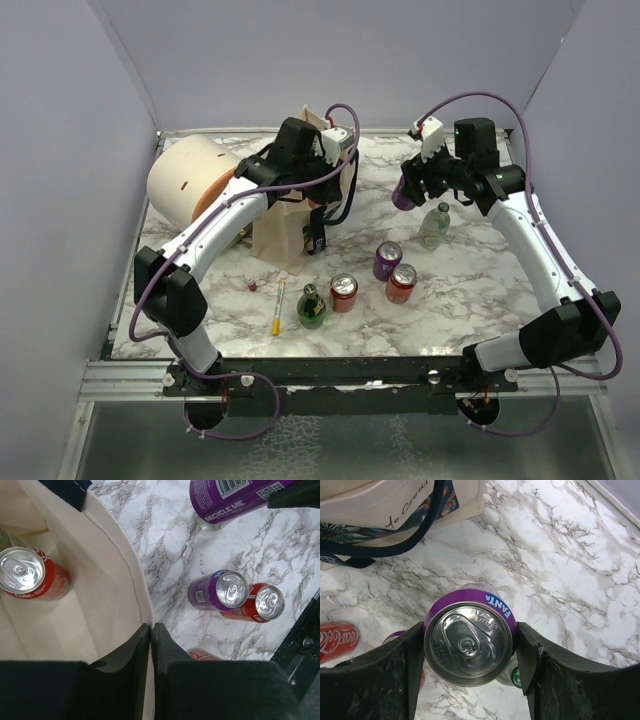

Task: Place the beverage into the canvas bag
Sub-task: Adjust the canvas bag at the center of the board.

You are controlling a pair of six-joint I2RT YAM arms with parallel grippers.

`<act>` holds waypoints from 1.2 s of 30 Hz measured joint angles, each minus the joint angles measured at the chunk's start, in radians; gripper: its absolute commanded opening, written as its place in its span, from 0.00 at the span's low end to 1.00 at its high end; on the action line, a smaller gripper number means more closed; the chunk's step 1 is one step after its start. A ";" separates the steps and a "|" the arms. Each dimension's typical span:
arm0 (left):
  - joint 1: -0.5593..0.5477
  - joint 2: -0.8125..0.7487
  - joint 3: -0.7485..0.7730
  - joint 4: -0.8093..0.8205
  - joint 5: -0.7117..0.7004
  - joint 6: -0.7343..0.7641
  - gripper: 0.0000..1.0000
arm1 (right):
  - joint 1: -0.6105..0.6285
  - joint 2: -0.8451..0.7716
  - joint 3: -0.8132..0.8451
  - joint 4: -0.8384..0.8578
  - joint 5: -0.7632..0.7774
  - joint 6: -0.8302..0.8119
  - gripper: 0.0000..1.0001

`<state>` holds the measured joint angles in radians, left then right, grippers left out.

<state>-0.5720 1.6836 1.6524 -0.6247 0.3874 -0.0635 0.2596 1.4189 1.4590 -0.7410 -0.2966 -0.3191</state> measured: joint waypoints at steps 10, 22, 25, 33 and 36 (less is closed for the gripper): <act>-0.040 0.062 0.039 0.033 -0.010 -0.102 0.00 | -0.003 -0.002 0.000 -0.009 0.001 -0.002 0.01; -0.097 0.168 0.150 0.071 -0.009 -0.160 0.00 | -0.024 -0.062 -0.008 -0.015 0.013 -0.008 0.01; -0.114 0.195 0.177 0.077 -0.003 -0.159 0.00 | -0.031 -0.067 -0.008 -0.015 0.019 -0.008 0.01; -0.131 0.209 0.193 0.088 0.025 -0.141 0.17 | -0.039 -0.066 -0.005 -0.015 0.018 -0.008 0.01; -0.132 0.209 0.193 0.101 0.044 -0.126 0.32 | -0.039 -0.060 0.015 -0.016 0.001 -0.011 0.01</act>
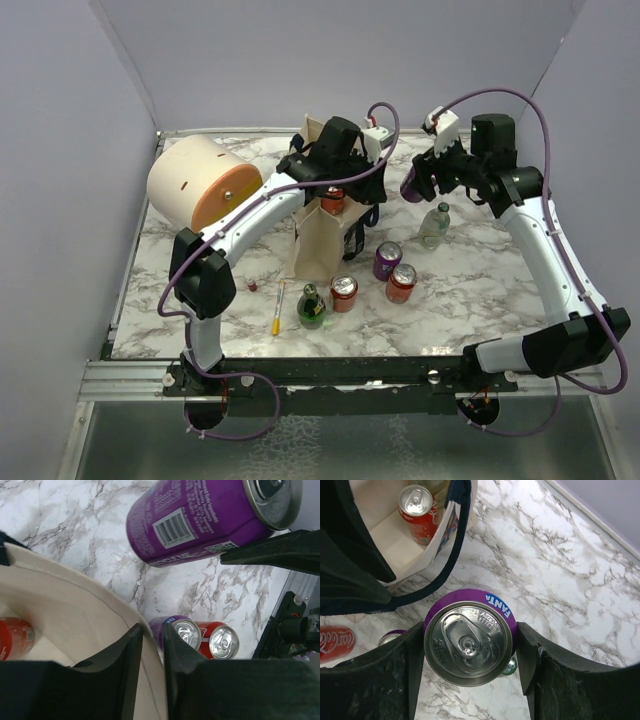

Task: Place the beverage into the canvas bag
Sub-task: Adjust the canvas bag at the center of the board, then place the drink in the canvas bag.

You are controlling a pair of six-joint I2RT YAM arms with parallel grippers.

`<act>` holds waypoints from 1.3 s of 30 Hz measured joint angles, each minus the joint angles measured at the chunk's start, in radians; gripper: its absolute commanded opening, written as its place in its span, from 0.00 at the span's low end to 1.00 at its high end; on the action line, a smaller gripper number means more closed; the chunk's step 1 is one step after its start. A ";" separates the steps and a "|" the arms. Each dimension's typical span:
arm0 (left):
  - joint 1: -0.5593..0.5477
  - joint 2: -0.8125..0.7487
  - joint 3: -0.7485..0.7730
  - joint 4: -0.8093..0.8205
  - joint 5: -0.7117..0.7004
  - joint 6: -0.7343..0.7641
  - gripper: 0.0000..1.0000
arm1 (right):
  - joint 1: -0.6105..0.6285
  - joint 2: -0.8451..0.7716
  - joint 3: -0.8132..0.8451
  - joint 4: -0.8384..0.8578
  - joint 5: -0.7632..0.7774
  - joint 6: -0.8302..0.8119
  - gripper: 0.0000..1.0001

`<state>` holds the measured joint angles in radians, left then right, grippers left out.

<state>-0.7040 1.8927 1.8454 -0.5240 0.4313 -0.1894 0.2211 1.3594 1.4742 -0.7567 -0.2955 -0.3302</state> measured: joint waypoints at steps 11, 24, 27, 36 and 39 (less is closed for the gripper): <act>0.003 -0.056 0.016 -0.005 0.026 0.150 0.77 | 0.000 0.050 0.162 0.013 -0.149 0.017 0.01; 0.225 -0.330 -0.031 -0.040 -0.077 0.289 0.78 | 0.063 0.218 0.367 0.115 -0.232 0.136 0.01; 0.301 -0.343 -0.080 -0.038 -0.100 0.270 0.75 | 0.113 0.266 0.418 0.118 -0.245 0.134 0.01; 0.437 -0.323 -0.213 -0.050 -0.104 0.187 0.73 | 0.251 0.395 0.495 0.102 -0.294 0.055 0.01; 0.454 -0.320 -0.214 -0.054 -0.084 0.189 0.72 | 0.278 0.438 0.509 0.076 -0.315 0.035 0.01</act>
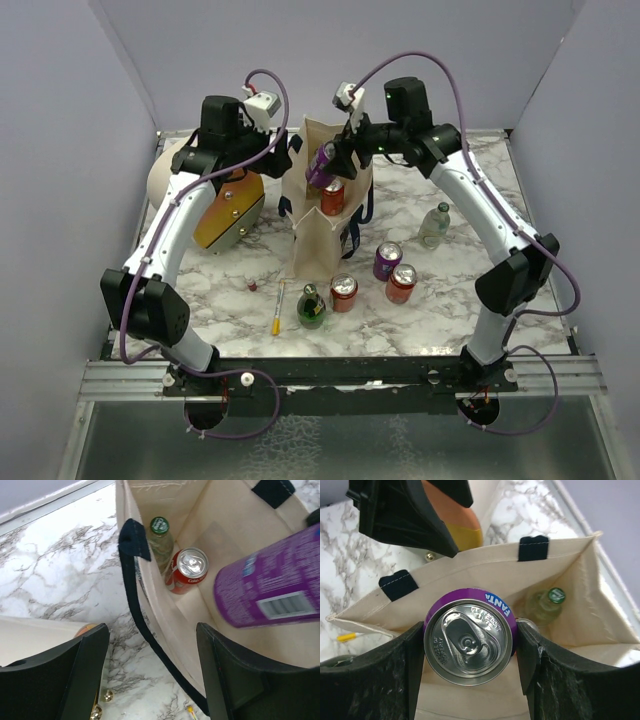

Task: Place the beverage into the canvas bag
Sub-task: Place the drink in the canvas bag.

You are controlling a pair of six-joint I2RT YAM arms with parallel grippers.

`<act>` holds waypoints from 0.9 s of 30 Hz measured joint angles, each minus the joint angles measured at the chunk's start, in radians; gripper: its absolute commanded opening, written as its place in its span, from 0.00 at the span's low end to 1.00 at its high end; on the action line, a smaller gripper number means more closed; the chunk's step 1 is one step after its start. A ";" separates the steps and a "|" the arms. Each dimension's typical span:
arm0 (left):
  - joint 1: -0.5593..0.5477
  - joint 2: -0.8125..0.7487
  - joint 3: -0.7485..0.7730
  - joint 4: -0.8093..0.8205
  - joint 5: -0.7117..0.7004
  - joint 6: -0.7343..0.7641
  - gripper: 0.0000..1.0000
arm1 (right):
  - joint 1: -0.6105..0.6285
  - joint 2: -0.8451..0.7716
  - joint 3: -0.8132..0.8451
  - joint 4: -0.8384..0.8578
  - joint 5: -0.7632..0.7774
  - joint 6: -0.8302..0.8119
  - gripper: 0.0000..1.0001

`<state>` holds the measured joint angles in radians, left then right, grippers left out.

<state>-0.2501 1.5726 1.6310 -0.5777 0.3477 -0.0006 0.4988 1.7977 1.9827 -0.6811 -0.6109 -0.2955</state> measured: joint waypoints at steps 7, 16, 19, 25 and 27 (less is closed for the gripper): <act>0.000 -0.021 -0.031 0.004 0.176 0.125 0.69 | 0.018 0.078 0.004 -0.025 -0.011 0.017 0.01; -0.019 -0.149 -0.090 -0.144 0.402 0.422 0.69 | -0.010 0.126 0.033 -0.023 0.019 0.078 0.01; -0.074 -0.172 -0.092 -0.201 0.419 0.490 0.70 | -0.025 0.155 0.058 -0.021 0.019 0.084 0.01; -0.206 -0.168 -0.100 -0.272 0.423 0.560 0.70 | -0.042 0.173 0.060 -0.021 0.019 0.082 0.01; -0.219 -0.155 -0.100 -0.276 0.422 0.569 0.70 | -0.040 0.173 0.060 -0.019 0.017 0.080 0.01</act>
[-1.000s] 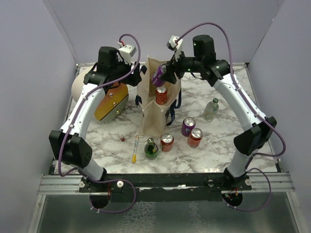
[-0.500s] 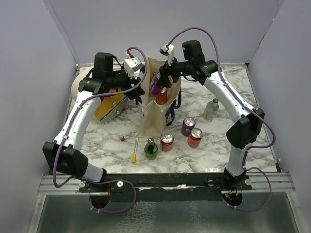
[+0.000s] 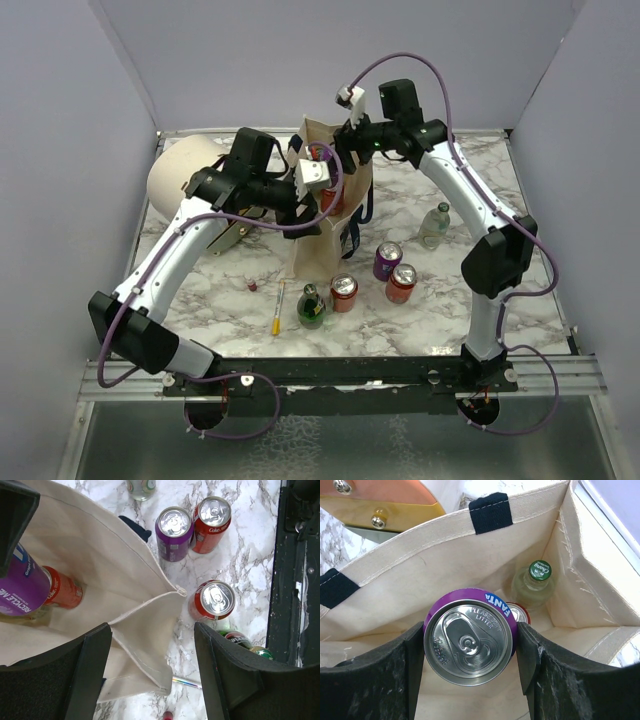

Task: Place the beverage into the canvas bag
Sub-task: Place the drink in the canvas bag.

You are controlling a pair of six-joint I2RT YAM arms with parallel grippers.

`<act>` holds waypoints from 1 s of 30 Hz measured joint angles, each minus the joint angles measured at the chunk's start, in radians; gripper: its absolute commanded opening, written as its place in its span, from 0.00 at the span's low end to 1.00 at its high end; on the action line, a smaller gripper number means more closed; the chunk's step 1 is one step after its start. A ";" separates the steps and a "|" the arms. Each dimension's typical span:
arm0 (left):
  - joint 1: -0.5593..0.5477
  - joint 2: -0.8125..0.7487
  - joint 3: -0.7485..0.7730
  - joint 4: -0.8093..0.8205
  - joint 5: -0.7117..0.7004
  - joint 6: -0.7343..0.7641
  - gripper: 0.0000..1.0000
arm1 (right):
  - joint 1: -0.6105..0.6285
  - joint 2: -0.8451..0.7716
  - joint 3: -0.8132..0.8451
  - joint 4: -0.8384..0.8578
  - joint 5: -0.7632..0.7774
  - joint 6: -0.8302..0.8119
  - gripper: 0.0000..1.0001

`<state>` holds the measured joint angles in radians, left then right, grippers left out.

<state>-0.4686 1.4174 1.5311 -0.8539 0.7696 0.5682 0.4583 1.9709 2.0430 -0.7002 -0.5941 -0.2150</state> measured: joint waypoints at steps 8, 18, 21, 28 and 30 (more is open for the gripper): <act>0.000 0.045 0.000 0.014 -0.047 0.001 0.70 | 0.000 -0.001 -0.025 0.008 -0.018 -0.008 0.01; 0.000 0.040 -0.035 0.084 -0.088 -0.001 0.64 | 0.000 -0.001 -0.052 0.010 -0.027 -0.018 0.01; 0.000 0.040 -0.050 0.082 -0.104 0.001 0.57 | 0.000 -0.001 -0.052 0.011 -0.027 -0.018 0.01; 0.000 0.040 -0.056 0.072 -0.116 0.011 0.30 | -0.002 -0.001 -0.052 0.011 -0.029 -0.017 0.01; -0.001 0.040 -0.056 0.061 -0.114 0.022 0.20 | -0.002 -0.001 -0.052 0.011 -0.029 -0.017 0.01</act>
<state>-0.4698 1.4570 1.4746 -0.7933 0.6559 0.5900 0.4564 1.9701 1.9911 -0.6888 -0.6228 -0.2321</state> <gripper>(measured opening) 0.321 0.646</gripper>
